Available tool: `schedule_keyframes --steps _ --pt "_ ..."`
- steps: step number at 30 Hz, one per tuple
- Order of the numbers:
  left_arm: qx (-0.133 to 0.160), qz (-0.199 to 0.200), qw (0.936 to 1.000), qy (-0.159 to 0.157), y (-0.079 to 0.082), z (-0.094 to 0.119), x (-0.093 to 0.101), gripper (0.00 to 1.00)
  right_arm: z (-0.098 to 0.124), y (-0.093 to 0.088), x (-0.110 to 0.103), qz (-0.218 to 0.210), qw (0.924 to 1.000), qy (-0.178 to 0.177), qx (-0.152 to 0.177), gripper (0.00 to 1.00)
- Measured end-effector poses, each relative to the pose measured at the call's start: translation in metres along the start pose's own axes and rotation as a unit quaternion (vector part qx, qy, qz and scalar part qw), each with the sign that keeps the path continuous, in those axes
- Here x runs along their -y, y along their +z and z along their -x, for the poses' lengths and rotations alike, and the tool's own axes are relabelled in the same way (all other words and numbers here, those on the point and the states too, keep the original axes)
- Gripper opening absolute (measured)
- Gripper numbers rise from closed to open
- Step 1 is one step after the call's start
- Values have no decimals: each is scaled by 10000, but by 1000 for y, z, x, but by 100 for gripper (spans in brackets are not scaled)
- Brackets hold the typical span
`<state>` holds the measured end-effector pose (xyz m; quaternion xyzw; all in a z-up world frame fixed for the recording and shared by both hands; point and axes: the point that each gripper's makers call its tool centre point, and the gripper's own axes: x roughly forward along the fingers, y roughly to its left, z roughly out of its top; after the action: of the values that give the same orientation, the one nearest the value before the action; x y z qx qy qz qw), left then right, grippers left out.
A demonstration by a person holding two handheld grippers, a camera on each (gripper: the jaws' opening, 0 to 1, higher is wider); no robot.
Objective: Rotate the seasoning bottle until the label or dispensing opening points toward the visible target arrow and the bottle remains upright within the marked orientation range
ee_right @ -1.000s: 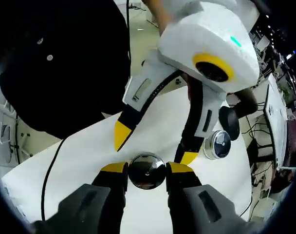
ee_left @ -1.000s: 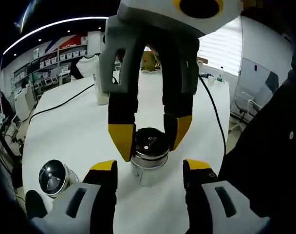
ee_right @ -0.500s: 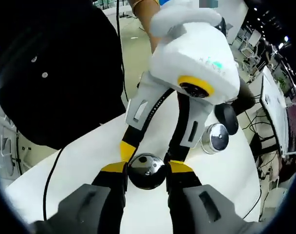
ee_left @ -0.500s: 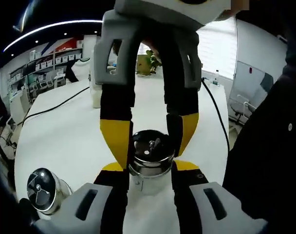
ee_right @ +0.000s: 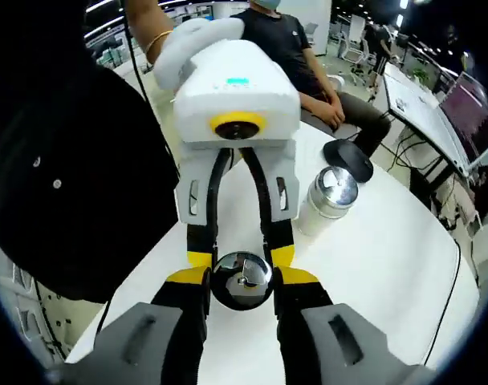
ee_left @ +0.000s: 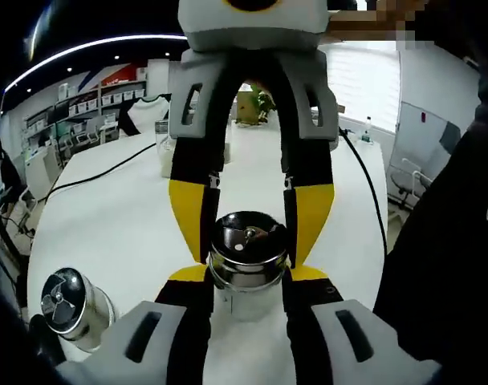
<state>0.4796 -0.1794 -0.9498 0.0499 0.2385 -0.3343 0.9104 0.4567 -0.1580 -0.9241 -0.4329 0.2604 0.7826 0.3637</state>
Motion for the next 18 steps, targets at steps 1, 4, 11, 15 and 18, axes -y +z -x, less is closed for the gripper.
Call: schedule_keyframes --steps 1,4,11,15,18 --pt "10 33 10000 86 0 0 0 36 0 0 0 -97 9999 -40 14 29" --pt "69 242 9989 401 0 -1 -1 36 1 -2 2 -533 9982 -262 74 29" --pt "122 526 9938 974 1 -1 -5 35 7 -12 4 -2092 9753 -652 287 29" --pt "77 535 9904 1275 1 -3 -7 35 8 -13 5 -2533 9616 -961 437 29" --pt "31 649 9858 1546 0 -2 -8 35 8 -13 5 -2840 9508 -1121 528 29"
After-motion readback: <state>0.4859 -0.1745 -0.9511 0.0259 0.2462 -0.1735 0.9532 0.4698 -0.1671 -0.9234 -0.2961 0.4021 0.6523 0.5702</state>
